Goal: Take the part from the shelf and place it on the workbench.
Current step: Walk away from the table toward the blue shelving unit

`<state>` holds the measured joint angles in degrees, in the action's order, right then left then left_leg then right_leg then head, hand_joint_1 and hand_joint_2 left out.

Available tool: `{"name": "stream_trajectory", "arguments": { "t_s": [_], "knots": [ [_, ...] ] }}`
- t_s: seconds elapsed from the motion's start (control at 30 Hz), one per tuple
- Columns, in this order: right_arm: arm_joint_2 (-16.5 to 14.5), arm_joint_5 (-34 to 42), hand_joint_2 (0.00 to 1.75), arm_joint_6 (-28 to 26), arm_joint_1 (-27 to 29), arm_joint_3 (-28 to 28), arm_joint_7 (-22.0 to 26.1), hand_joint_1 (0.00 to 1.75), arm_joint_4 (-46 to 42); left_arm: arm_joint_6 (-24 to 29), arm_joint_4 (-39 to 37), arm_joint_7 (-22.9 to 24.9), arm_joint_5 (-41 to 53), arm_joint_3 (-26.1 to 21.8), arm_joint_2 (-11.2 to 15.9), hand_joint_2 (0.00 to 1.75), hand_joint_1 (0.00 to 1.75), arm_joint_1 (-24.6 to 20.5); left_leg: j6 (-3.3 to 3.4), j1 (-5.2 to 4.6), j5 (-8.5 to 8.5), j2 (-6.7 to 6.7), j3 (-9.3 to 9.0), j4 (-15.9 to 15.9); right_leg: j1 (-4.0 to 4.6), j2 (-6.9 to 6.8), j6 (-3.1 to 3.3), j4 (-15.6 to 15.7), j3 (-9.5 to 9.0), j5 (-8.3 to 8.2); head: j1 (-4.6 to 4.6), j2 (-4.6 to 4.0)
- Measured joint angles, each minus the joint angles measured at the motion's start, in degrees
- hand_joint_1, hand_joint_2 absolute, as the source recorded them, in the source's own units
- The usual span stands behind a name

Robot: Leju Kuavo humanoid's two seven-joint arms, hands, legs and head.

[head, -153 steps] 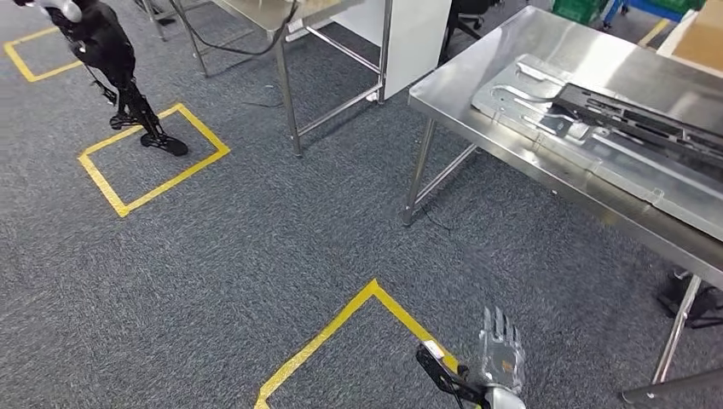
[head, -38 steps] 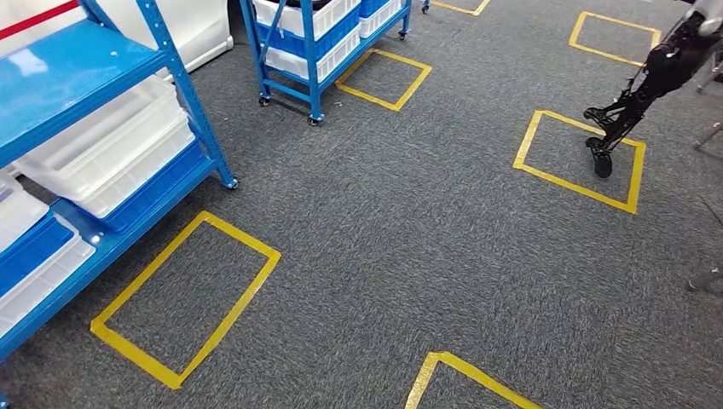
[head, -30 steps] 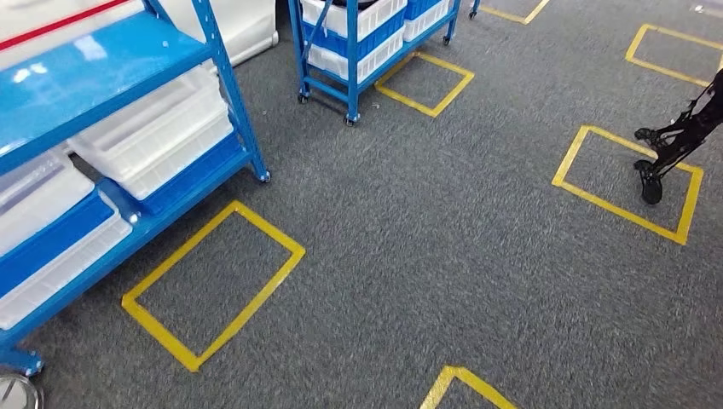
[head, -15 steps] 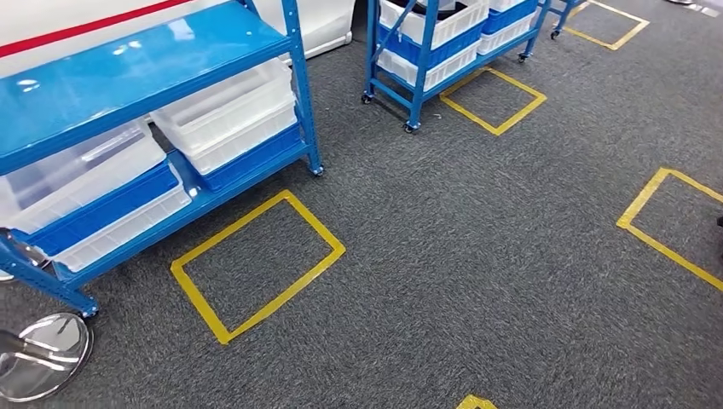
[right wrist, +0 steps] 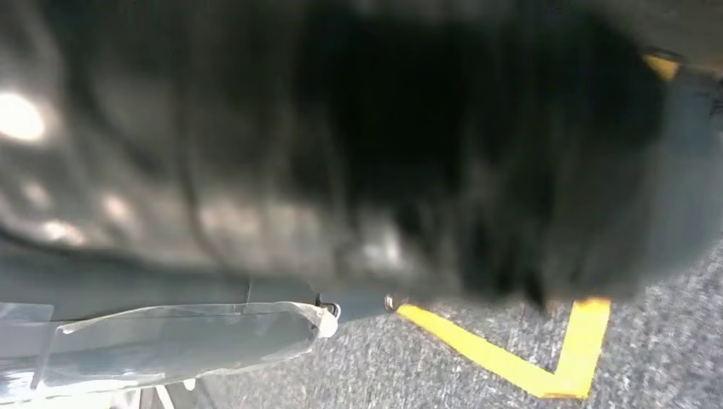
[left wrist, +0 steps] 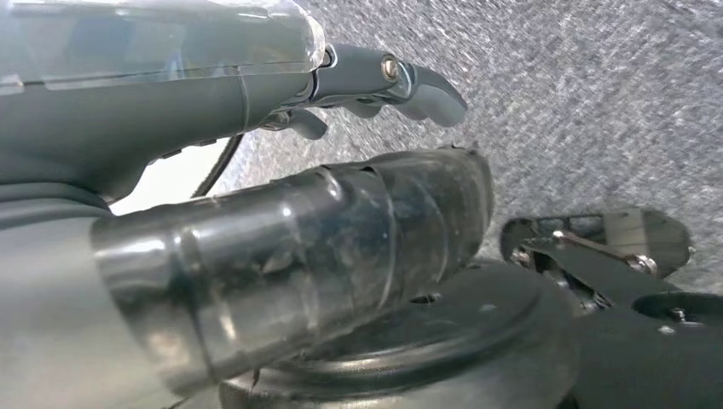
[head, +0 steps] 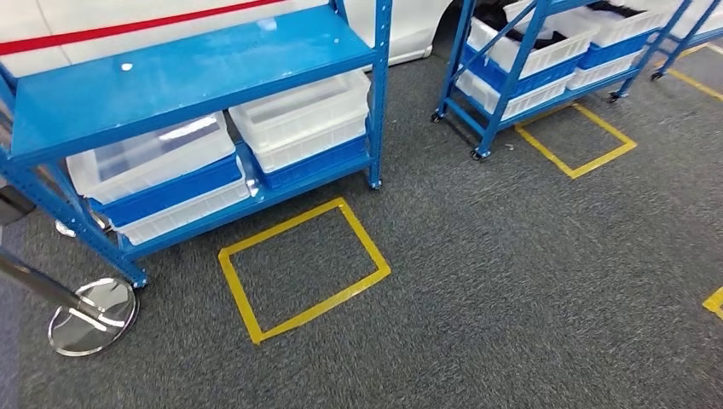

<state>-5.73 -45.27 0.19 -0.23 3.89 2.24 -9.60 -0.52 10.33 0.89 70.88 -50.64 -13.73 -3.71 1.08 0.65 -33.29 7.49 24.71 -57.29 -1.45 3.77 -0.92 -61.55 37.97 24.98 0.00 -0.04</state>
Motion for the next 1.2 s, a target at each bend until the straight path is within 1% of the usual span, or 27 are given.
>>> {"name": "stream_trajectory", "arguments": {
  "t_s": [0.07, 0.1, 0.17, 0.2, 0.27, 0.3, 0.33, 0.37, 0.47, 0.5, 0.53, 0.57, 0.6, 0.63, 0.67, 0.7, 0.73, 0.77, 0.83, 0.87, 0.9, 0.93, 1.0, 1.03, 1.1, 1.13, 1.2],
  "knots": [
    [-0.04, 0.02, 0.0, 0.05, -0.28, 0.01, 0.08, 0.0, -0.05, -0.03, -0.01, -0.03, 0.01, -0.01, -0.03, 0.0, 0.0, -0.11, -0.68, 0.09, 0.36, 0.09, -0.12, -0.68, 0.22, -1.0, 1.02, 0.47, -1.1, 0.71, -0.05, 0.0],
    [-0.07, 0.13, 0.0, 0.09, -0.29, 0.02, 0.17, 0.0, -0.07, -0.04, 0.0, -0.07, 0.01, -0.02, -0.02, 0.0, 0.0, -0.14, -0.96, 0.04, 1.15, -1.0, 0.41, -2.25, 0.16, -1.51, 1.55, 1.0, -1.92, 1.03, -0.07, 0.0],
    [-0.1, 0.68, 0.0, 0.3, -0.16, 0.2, 0.34, 0.0, -0.08, -0.08, 0.01, -0.15, 0.02, -0.03, -0.02, 0.0, 0.0, -0.36, -1.51, -0.03, 2.24, -4.36, 4.07, -8.31, 0.11, -2.5, 2.32, 2.17, -4.1, 1.83, -0.13, 0.0],
    [-0.08, 1.02, 0.0, 0.5, -0.13, 0.35, 0.37, 0.0, -0.08, -0.08, 0.01, -0.19, 0.02, -0.03, -0.02, 0.0, 0.0, -0.45, -1.77, -0.04, 1.69, -5.89, 6.66, -11.77, 0.2, -3.0, 2.56, 2.7, -5.23, 2.36, -0.16, 0.0],
    [-0.07, 1.46, 0.0, 0.8, -0.13, 0.69, 0.32, 0.0, -0.08, -0.08, 0.01, -0.21, 0.02, -0.02, -0.02, 0.0, 0.0, -0.5, -2.04, 0.0, -1.82, -6.93, 11.43, -16.08, 0.34, -3.73, 2.67, 3.54, -7.51, 3.66, -0.17, 0.0],
    [-0.07, 1.57, 0.0, 0.88, -0.15, 0.8, 0.26, 0.0, -0.08, -0.08, 0.01, -0.21, 0.02, -0.02, -0.02, 0.0, 0.0, -0.39, -2.02, 0.0, -3.46, -7.03, 12.94, -16.27, 0.36, -3.94, 2.67, 3.79, -8.69, 4.4, -0.17, 0.0],
    [-0.08, 1.67, 0.0, 0.91, -0.17, 0.9, 0.18, 0.0, -0.08, -0.08, 0.01, -0.21, 0.03, -0.02, -0.01, 0.0, 0.0, -0.24, -1.87, -0.02, -3.97, -7.06, 13.76, -15.01, 0.4, -4.08, 2.65, 3.94, -9.86, 5.2, -0.17, 0.0],
    [-0.08, 1.77, 0.0, 0.92, -0.19, 0.98, 0.09, 0.0, -0.08, -0.09, 0.01, -0.21, 0.03, -0.03, -0.01, 0.0, 0.0, -0.09, -1.58, -0.09, -2.88, -7.08, 14.02, -12.58, 0.48, -4.22, 2.63, 4.0, -10.99, 6.03, -0.17, 0.0],
    [-0.27, 1.97, 0.0, 1.03, -0.08, 1.26, -0.21, 0.0, -0.04, -0.11, -0.01, -0.2, 0.04, -0.05, 0.11, 0.0, 0.0, 0.35, 0.01, -0.81, 7.39, -7.44, 13.66, -4.01, 0.73, -4.46, 2.23, 4.06, -13.61, 8.68, -0.09, 0.0],
    [-0.36, 1.99, 0.0, 1.09, -0.13, 1.34, -0.31, 0.0, -0.04, -0.12, 0.0, -0.18, 0.04, -0.06, 0.16, 0.0, 0.0, 0.35, 0.36, -1.1, 9.61, -7.51, 13.3, -2.69, 0.72, -4.46, 1.91, 4.19, -14.49, 9.4, -0.08, 0.01],
    [-0.43, 2.01, 0.0, 1.16, -0.29, 1.4, -0.39, 0.0, -0.07, -0.13, 0.01, -0.17, 0.06, -0.07, 0.21, 0.0, 0.0, 0.28, 0.61, -1.3, 10.0, -7.45, 12.8, -2.25, 0.74, -4.42, 1.5, 4.14, -15.4, 9.66, -0.07, 0.01],
    [-0.44, 2.01, 0.0, 1.2, -0.56, 1.44, -0.45, 0.0, -0.12, -0.14, 0.01, -0.15, 0.08, -0.07, 0.19, 0.0, 0.0, 0.05, 0.84, -1.32, 9.43, -7.32, 11.85, -1.91, 0.66, -4.41, 1.11, 3.72, -15.93, 9.44, -0.11, 0.01],
    [-0.46, 1.98, 0.0, 1.26, -0.84, 1.46, -0.49, 0.0, -0.16, -0.17, 0.01, -0.12, 0.11, -0.07, 0.19, 0.0, 0.0, -0.15, 1.15, -1.31, 9.05, -7.22, 10.76, -1.36, 0.55, -4.4, 0.82, 2.13, -15.76, 8.71, -0.1, 0.01],
    [-0.46, 1.95, 0.0, 1.33, -1.05, 1.48, -0.5, 0.0, -0.18, -0.21, 0.01, -0.11, 0.15, -0.07, 0.19, 0.0, 0.0, -0.29, 1.55, -1.22, 8.65, -7.13, 9.65, -0.77, 0.47, -4.28, 0.62, -0.68, -14.48, 7.68, -0.06, 0.01],
    [-0.46, 1.9, 0.0, 1.43, -1.22, 1.49, -0.51, 0.0, -0.19, -0.25, 0.01, -0.09, 0.19, -0.07, 0.19, 0.0, 0.0, -0.45, 1.88, -1.13, 8.26, -7.04, 8.53, -0.24, 0.37, -4.14, 0.47, -4.33, -12.22, 7.13, -0.03, 0.01],
    [-0.45, 1.85, 0.0, 1.54, -1.3, 1.5, -0.51, 0.0, -0.19, -0.29, 0.01, -0.07, 0.26, -0.07, 0.19, 0.0, 0.0, -0.54, 2.13, -1.06, 7.72, -6.93, 7.59, 0.14, 0.27, -4.0, 0.39, -8.09, -9.44, 7.46, 0.01, 0.0],
    [-0.44, 1.83, 0.0, 1.67, -1.33, 1.52, -0.51, 0.0, -0.19, -0.32, 0.01, -0.06, 0.33, -0.07, 0.19, 0.0, 0.0, -0.6, 2.31, -1.04, 7.06, -6.68, 6.72, 0.32, 0.23, -3.92, 0.25, -11.0, -6.69, 8.96, 0.02, 0.0],
    [-0.43, 1.81, 0.0, 1.79, -1.34, 1.54, -0.51, 0.0, -0.19, -0.37, 0.01, -0.04, 0.4, -0.07, 0.17, 0.0, 0.0, -0.66, 2.35, -1.0, 6.27, -6.3, 5.77, 0.39, 0.16, -3.89, 0.03, -12.71, -4.26, 11.51, 0.03, 0.0],
    [-0.38, 1.78, 0.0, 1.93, -1.11, 1.59, -0.54, 0.0, -0.17, -0.46, 0.01, -0.02, 0.5, -0.07, 0.16, 0.0, 0.0, -0.59, 2.11, -0.85, 4.47, -5.17, 3.53, 0.43, 0.03, -3.88, -0.5, -12.53, -1.08, 16.4, 0.04, 0.0],
    [-0.32, 1.76, 0.0, 1.96, -0.82, 1.62, -0.56, 0.0, -0.15, -0.5, 0.0, 0.0, 0.52, -0.07, 0.14, 0.0, 0.0, -0.49, 1.89, -0.72, 3.46, -4.51, 2.25, 0.42, -0.02, -3.79, -0.72, -10.83, -0.09, 16.95, 0.05, 0.0],
    [-0.25, 1.74, 0.0, 1.97, -0.5, 1.65, -0.57, 0.0, -0.14, -0.51, -0.01, 0.02, 0.53, -0.07, 0.13, 0.0, 0.0, -0.37, 1.64, -0.58, 2.46, -3.91, 1.1, 0.42, -0.07, -3.49, -0.87, -8.38, 0.58, 15.1, 0.06, 0.0],
    [-0.16, 1.73, 0.0, 2.02, -0.05, 1.69, -0.55, 0.0, -0.04, -0.54, -0.05, 0.04, 0.54, -0.07, 0.11, 0.0, 0.0, -0.26, 1.35, -0.47, 1.34, -3.36, 0.0, 0.23, -0.1, -2.78, -0.92, -5.38, 1.35, 10.58, 0.08, 0.0],
    [-0.04, 1.72, 0.0, 2.1, 0.24, 1.77, -0.55, 0.0, 0.14, -0.58, -0.13, 0.09, 0.56, -0.07, 0.04, 0.0, 0.0, -0.17, 0.67, -0.41, -0.71, -2.38, -1.44, 0.13, 0.05, -1.51, -0.46, -1.56, 1.87, 1.81, 0.18, 0.01],
    [-0.01, 1.7, 0.0, 2.15, 0.16, 1.8, -0.56, 0.0, 0.22, -0.6, -0.17, 0.1, 0.56, -0.07, -0.02, 0.0, 0.0, -0.17, 0.31, -0.43, -1.26, -1.98, -2.04, -0.02, 0.14, -1.33, -0.02, -0.81, 1.65, -0.43, 0.19, 0.01],
    [0.01, 1.59, 0.0, 2.22, -0.37, 1.82, -0.57, 0.0, 0.19, -0.62, -0.18, 0.1, 0.57, -0.07, -0.11, 0.0, 0.0, -0.4, -0.26, -0.42, -0.45, -1.97, -1.79, -1.7, 0.24, -2.2, 0.95, -0.43, -0.01, -0.04, 0.18, 0.01],
    [0.01, 1.5, 0.0, 2.26, -0.43, 1.83, -0.56, 0.0, 0.18, -0.62, -0.19, 0.09, 0.57, -0.07, -0.12, 0.0, 0.0, -0.52, -0.48, -0.42, 1.06, -2.95, -0.33, -4.53, 0.19, -2.71, 1.41, 0.19, -0.95, 0.45, 0.13, 0.01],
    [0.03, 1.33, 0.0, 2.33, -0.41, 1.87, -0.52, 0.0, 0.16, -0.63, -0.19, 0.08, 0.59, -0.06, -0.09, 0.0, 0.0, -0.75, -0.96, -0.39, 2.73, -5.59, 4.93, -12.17, 0.21, -3.66, 2.05, 1.69, -3.39, 1.43, 0.09, 0.01]
  ]
}}
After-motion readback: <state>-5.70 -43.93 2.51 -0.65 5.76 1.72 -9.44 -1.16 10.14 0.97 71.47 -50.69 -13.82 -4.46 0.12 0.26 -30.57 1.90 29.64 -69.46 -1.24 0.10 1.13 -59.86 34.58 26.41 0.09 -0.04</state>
